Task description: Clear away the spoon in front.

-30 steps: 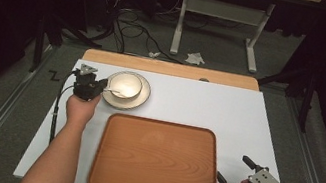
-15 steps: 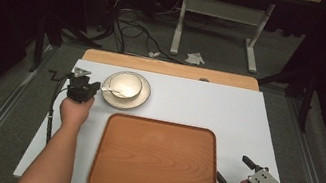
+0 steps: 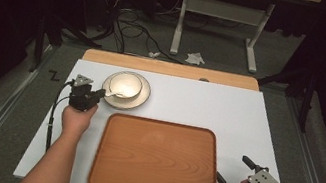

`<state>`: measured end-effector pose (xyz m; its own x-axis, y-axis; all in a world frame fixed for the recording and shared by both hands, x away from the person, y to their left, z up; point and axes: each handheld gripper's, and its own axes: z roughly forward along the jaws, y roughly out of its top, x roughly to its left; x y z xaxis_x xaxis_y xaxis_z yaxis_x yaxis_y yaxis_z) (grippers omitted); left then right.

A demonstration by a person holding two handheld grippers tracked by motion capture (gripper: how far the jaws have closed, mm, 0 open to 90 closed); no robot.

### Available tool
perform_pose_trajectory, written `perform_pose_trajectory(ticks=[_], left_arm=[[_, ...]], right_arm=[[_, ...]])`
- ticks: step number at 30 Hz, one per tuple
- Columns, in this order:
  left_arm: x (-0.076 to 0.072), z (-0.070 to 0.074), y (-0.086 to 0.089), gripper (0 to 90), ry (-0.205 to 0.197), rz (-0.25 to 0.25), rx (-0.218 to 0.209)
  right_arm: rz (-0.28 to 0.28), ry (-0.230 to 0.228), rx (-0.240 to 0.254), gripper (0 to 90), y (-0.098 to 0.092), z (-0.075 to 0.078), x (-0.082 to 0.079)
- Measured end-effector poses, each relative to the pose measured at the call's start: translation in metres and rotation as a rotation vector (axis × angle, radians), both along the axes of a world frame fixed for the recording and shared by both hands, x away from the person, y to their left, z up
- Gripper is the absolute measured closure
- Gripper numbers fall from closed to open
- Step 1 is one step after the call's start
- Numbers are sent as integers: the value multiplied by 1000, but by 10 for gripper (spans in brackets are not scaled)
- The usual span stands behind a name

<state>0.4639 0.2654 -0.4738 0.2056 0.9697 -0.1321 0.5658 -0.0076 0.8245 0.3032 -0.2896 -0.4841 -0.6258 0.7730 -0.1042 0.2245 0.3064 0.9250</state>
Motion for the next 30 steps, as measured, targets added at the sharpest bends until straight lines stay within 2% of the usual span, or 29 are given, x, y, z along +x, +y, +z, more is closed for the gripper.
perform_pose_trajectory(ticks=[2, 13, 15, 18, 20, 21, 22, 25, 28, 30], left_arm=[[-3, 0, -1, 900, -8, -14, -16], [-20, -2, -12, 881, -19, -73, -42], [-24, -3, -15, 824, -20, -83, -54], [-30, -4, -21, 692, -24, -109, -61], [-32, -4, -23, 611, -25, -112, -62], [-33, -4, -23, 611, -18, -109, -60], [-34, -4, -23, 533, -16, -103, -64], [-41, 0, -18, 418, -25, -95, -72], [-46, 3, -13, 350, -34, -86, -91], [-49, 4, -12, 337, -35, -84, -94]], right_arm=[[0, -1, -3, 7, 0, 0, 0], [4, -10, -1, 7, 0, 2, -2], [8, -12, 2, 7, 0, 3, -2], [12, -17, -2, 7, 1, 3, -2], [9, -15, 2, 7, 2, 4, -3], [9, -15, 2, 7, 2, 4, -3], [16, -22, 1, 7, 1, 4, -3], [10, -20, 0, 7, 1, 4, -4], [13, -22, 0, 7, 0, 4, -4], [11, -23, -1, 7, -1, 4, -4]])
